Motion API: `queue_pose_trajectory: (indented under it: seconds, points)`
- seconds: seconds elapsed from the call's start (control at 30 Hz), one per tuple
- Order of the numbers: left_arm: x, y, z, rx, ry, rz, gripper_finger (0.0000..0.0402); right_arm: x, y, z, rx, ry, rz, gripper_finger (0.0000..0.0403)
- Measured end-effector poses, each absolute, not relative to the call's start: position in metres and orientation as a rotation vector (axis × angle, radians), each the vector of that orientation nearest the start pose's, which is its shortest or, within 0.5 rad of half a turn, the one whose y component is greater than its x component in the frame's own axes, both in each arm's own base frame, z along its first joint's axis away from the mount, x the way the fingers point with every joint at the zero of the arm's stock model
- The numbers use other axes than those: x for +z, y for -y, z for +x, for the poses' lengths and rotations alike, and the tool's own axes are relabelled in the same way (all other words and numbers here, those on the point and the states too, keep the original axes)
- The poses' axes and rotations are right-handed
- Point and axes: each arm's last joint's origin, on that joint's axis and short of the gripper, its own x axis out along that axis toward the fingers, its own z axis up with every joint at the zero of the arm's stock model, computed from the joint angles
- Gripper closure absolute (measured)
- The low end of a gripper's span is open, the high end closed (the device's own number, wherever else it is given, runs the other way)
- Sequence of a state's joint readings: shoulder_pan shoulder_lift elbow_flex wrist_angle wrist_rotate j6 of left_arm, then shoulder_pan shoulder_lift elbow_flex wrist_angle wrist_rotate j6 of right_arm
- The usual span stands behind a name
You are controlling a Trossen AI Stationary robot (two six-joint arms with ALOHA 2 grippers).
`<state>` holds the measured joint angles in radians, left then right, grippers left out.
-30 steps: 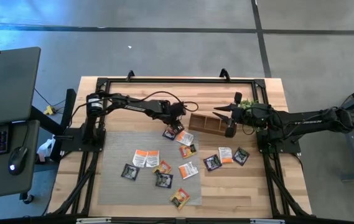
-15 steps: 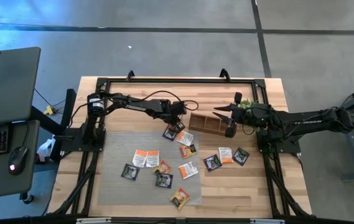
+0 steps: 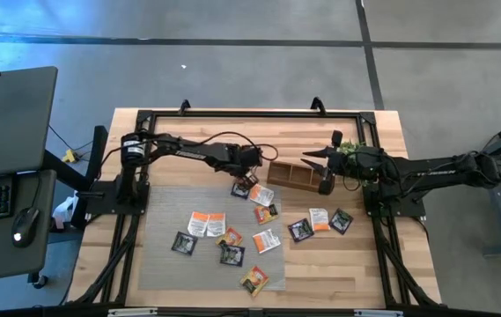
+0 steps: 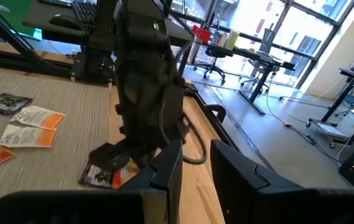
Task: Pick & Place Tea
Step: Put the yellow tea bag in the left section of the wooden organizer
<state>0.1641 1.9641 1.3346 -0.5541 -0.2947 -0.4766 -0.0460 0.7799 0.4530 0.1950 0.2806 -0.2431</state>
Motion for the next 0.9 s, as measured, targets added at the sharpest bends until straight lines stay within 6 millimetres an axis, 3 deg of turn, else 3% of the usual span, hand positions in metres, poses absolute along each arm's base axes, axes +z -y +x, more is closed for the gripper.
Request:
queue_pose_trajectory:
  seconds: [0.13,0.3,0.53,0.63,0.9]
  points:
    - [0.200,-0.054,0.385,0.748,-0.981,-0.254,0.0400,0.253,0.016,0.178,-0.307,-0.187,-0.258,0.0323]
    - [0.220,-0.026,0.396,0.796,-0.874,-0.137,0.0401,0.253,0.016,0.178,-0.309,-0.187,-0.243,0.0323]
    - [0.246,0.006,0.415,0.882,-0.585,0.063,0.0401,0.253,0.016,0.178,-0.312,-0.183,-0.240,0.0323]
    - [0.241,0.006,0.430,0.859,-0.512,0.076,0.0401,0.253,0.016,0.178,-0.313,-0.183,-0.240,0.0323]
    - [0.202,-0.008,0.450,0.825,-0.560,0.151,0.0401,0.253,0.016,0.177,-0.313,-0.186,-0.240,0.0323]
